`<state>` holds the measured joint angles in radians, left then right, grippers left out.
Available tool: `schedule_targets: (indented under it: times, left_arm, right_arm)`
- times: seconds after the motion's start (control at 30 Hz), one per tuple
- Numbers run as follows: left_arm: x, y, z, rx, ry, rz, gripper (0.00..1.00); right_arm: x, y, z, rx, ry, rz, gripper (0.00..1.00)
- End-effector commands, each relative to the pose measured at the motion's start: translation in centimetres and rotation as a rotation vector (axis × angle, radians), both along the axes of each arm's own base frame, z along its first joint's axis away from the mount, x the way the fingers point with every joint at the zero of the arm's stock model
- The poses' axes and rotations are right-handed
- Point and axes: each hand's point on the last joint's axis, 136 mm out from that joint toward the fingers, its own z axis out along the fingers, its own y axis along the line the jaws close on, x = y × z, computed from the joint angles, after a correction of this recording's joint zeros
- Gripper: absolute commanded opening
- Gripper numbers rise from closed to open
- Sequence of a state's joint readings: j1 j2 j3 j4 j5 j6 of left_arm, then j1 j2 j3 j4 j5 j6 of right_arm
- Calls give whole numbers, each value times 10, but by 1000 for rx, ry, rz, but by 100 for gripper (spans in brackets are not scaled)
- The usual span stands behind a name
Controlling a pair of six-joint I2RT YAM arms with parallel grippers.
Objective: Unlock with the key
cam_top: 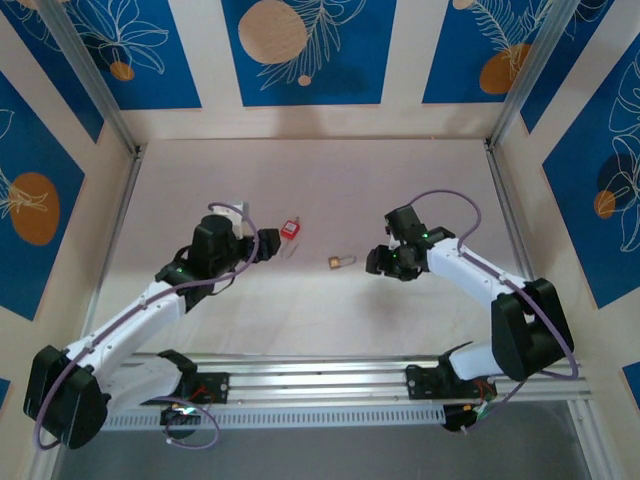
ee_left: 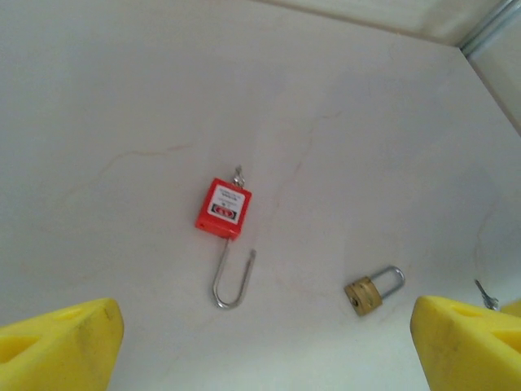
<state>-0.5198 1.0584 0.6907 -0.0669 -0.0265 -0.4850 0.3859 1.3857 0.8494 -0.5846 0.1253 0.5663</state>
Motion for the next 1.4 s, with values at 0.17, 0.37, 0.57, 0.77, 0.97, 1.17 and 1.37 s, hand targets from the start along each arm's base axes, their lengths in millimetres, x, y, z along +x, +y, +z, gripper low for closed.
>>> schedule_targets:
  times: [0.17, 0.37, 0.57, 0.77, 0.97, 1.17, 1.37]
  left_arm:
    - [-18, -36, -30, -120, 167, -137, 82]
    - [-25, -51, -42, -117, 191, -180, 81]
    - [-28, -58, -42, -89, 191, -208, 81]
    - [-29, -61, -38, -88, 180, -220, 81]
    - [-30, -63, -41, -84, 185, -230, 81]
    - [-31, -62, -39, -75, 175, -233, 81]
    - [-31, -63, -40, -75, 179, -236, 81]
  right_arm:
    - [7, -39, -8, -95, 30, -76, 48]
    - [-5, -43, -19, -99, 102, -117, 40]
    - [-10, -51, -29, -128, 127, -184, 33]
    - [-7, -50, -37, -142, 155, -194, 33]
    - [-1, -50, -39, -153, 151, -200, 31]
    - [-1, -54, -42, -181, 157, -206, 23]
    - [2, -54, -31, -208, 104, -195, 16]
